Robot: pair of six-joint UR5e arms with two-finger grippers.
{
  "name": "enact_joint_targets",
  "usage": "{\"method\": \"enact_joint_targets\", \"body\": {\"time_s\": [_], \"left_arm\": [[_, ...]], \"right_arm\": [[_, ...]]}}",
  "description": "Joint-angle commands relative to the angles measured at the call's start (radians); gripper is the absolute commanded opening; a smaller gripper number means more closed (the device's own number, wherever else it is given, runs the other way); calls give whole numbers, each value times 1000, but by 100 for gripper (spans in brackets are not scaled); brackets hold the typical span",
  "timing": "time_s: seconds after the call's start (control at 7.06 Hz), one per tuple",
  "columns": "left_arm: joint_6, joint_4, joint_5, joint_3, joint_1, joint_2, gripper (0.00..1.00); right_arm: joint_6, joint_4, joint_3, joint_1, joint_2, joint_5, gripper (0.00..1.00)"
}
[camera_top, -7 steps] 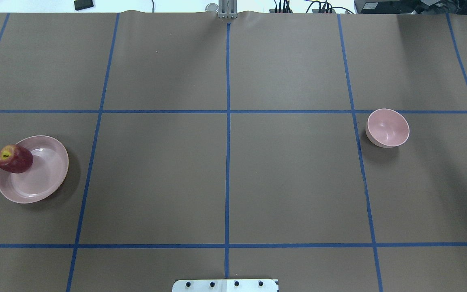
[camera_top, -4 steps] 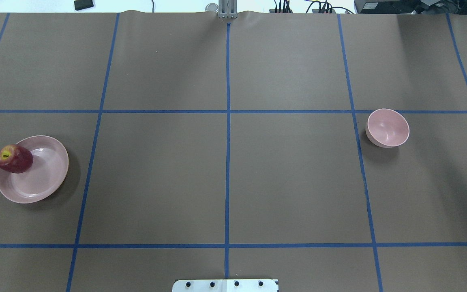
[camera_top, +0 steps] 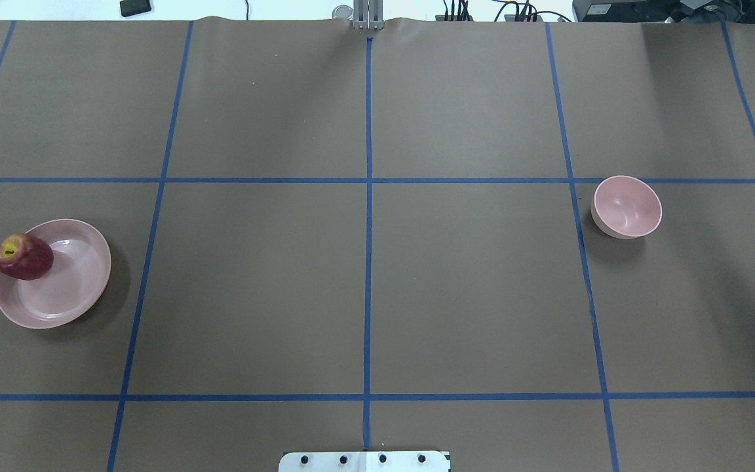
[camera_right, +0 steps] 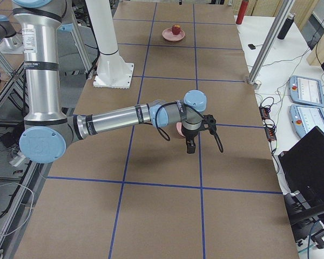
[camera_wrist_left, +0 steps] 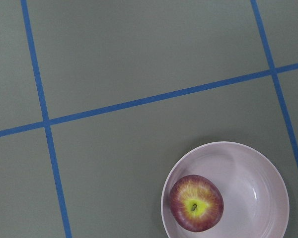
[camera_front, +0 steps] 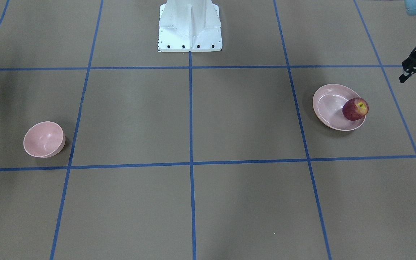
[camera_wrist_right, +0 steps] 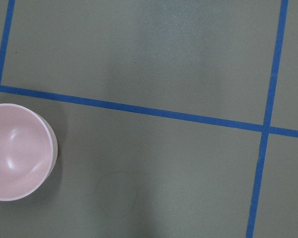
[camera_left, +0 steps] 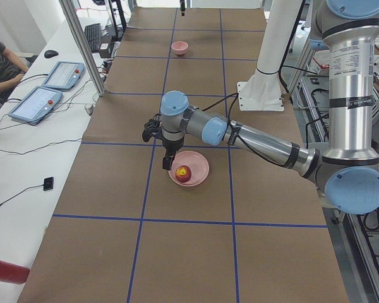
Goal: Move apple from plate to bowl
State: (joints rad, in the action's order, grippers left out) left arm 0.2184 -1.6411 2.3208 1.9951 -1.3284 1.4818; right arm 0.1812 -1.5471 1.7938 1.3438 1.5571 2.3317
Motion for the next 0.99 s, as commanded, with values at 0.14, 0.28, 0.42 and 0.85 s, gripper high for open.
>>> {"method": "enact_joint_targets", "body": {"time_s": [0.14, 0.28, 0.42, 0.85], "left_arm": [[4, -58, 3, -7, 0, -2, 98], [6, -59, 3, -4, 0, -5, 98], [9, -59, 3, -5, 0, -5, 98], [6, -59, 3, -1, 0, -5, 98]], "right_arm": [[1, 28, 1, -91, -2, -5, 100], [27, 103, -7, -139, 10, -3, 100], [102, 160, -11, -219, 9, -9, 100], [353, 367, -111, -345, -6, -106, 100]]}}
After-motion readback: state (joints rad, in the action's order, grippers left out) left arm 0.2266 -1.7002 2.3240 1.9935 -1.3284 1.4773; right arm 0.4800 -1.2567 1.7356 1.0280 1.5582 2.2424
